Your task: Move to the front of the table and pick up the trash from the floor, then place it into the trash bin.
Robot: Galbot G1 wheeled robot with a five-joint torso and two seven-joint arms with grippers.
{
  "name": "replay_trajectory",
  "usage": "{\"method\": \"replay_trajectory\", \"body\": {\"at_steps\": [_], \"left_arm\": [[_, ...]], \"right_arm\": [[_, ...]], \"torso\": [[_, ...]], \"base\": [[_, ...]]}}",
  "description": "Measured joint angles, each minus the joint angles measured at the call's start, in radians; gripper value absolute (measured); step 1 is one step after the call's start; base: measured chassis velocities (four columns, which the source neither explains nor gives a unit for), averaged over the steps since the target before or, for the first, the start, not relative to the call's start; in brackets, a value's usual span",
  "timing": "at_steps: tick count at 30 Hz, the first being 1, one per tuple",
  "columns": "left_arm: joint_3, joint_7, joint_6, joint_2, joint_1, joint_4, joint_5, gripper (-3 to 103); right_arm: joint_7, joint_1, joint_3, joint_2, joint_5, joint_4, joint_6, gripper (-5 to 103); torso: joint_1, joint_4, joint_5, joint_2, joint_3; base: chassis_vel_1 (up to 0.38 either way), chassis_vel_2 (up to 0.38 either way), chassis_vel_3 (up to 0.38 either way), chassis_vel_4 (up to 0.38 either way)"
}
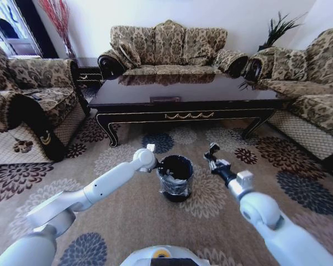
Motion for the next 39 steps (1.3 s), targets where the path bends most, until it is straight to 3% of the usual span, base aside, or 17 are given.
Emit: {"method": "replay_trajectory", "body": {"at_steps": [20,22,27,33,36,39], "left_arm": [[0.054,-0.007,0.000,-0.087,-0.014,0.026,0.008,4],[0.056,-0.007,0.000,-0.088,-0.015,0.026,0.008,4],[0.056,-0.007,0.000,-0.082,-0.015,0.021,0.008,4],[0.055,-0.008,0.000,-0.065,-0.008,0.011,0.009,4],[0.051,-0.008,0.000,-0.055,-0.004,0.008,0.012,4],[0.021,-0.006,0.000,-0.029,0.010,-0.002,0.048,4]], "right_arm": [[-0.025,-0.121,-0.060,0.029,-0.048,0.075,0.004,13],[-0.026,-0.122,-0.065,0.030,-0.057,0.070,0.004,22],[-0.026,-0.120,-0.066,0.029,-0.062,0.063,0.004,33],[-0.024,-0.111,-0.069,0.029,-0.062,0.060,0.003,61],[-0.023,-0.109,-0.065,0.031,-0.060,0.063,0.002,66],[-0.021,-0.109,-0.024,0.031,-0.034,0.081,0.002,82]], "torso": [[0.000,-0.0001,0.0000,0.000,0.000],[0.000,0.0001,0.0000,0.000,0.000],[0.000,0.0001,0.0000,0.000,0.000],[0.000,0.0000,0.0000,0.000,0.000],[0.000,-0.0002,0.0000,0.000,0.000],[0.000,0.0001,-0.0002,0.000,0.000]], "base": [[0.000,0.000,0.000,0.000],[0.000,0.000,0.000,0.000],[0.000,0.000,0.000,0.000],[0.000,0.000,0.000,0.000],[0.000,0.000,0.000,0.000],[0.000,0.000,0.000,0.000]]}}
